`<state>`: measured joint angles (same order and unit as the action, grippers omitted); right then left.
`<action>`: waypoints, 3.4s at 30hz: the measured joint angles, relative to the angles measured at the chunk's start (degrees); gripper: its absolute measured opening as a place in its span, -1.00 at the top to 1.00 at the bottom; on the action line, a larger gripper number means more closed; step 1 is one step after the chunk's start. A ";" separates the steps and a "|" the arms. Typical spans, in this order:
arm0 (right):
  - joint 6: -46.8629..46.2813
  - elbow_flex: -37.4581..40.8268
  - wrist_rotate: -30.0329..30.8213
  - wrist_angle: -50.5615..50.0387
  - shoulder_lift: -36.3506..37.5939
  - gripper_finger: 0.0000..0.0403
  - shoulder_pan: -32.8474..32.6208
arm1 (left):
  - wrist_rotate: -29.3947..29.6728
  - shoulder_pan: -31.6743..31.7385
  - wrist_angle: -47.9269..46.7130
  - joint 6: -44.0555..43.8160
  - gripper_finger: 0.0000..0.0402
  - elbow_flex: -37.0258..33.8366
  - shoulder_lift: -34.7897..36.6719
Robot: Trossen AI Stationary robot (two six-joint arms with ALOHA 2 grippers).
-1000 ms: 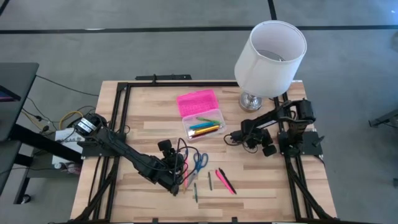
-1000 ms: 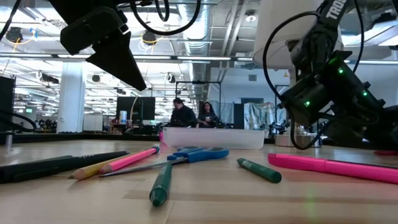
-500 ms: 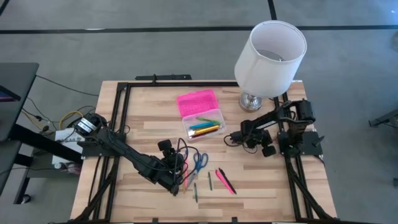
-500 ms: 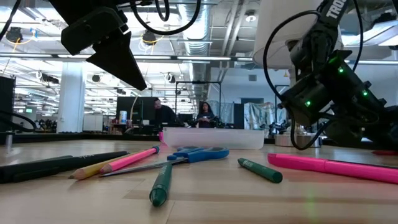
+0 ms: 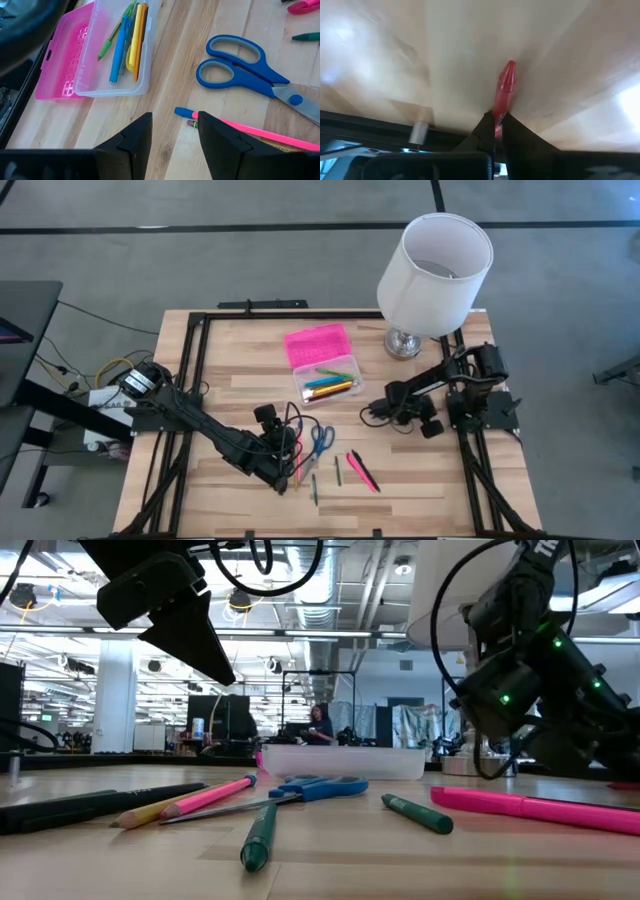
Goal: Pick & place school supplies into a supply box
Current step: Put the red crayon into the pink supply box, then put the left green crayon into the pink supply box
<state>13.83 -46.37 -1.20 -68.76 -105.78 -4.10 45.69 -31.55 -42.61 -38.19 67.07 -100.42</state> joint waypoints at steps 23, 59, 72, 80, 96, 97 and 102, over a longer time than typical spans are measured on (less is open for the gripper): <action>-5.30 -10.07 -4.05 0.60 19.56 1.00 -5.48 | -0.04 0.00 -0.20 0.19 0.24 0.00 0.00; 13.41 -21.55 16.19 36.72 5.04 0.97 8.03 | -0.15 -0.31 -1.31 -0.86 0.24 -1.69 0.00; 13.28 -24.61 16.00 39.68 0.35 0.65 9.50 | -0.32 -0.57 -1.61 -2.09 0.24 -2.89 -0.03; 12.92 -24.58 16.12 40.25 2.66 0.30 9.12 | -0.44 -0.63 -1.64 -1.64 0.24 -2.89 -0.02; -7.65 -24.24 6.22 21.29 19.74 0.42 -1.76 | -9.49 -0.68 -1.22 4.86 0.24 -2.89 -0.02; -11.20 -23.89 5.98 21.29 20.72 0.43 -2.95 | -9.49 -0.70 -1.22 4.84 0.24 -2.89 -0.02; -28.79 -22.67 6.11 20.71 22.50 0.47 -8.72 | -10.41 -0.70 -1.00 4.73 0.24 -2.89 -0.02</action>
<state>-14.96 -69.04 4.91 -48.05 -83.28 -12.83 35.28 -32.25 -43.61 -33.46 64.18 -100.44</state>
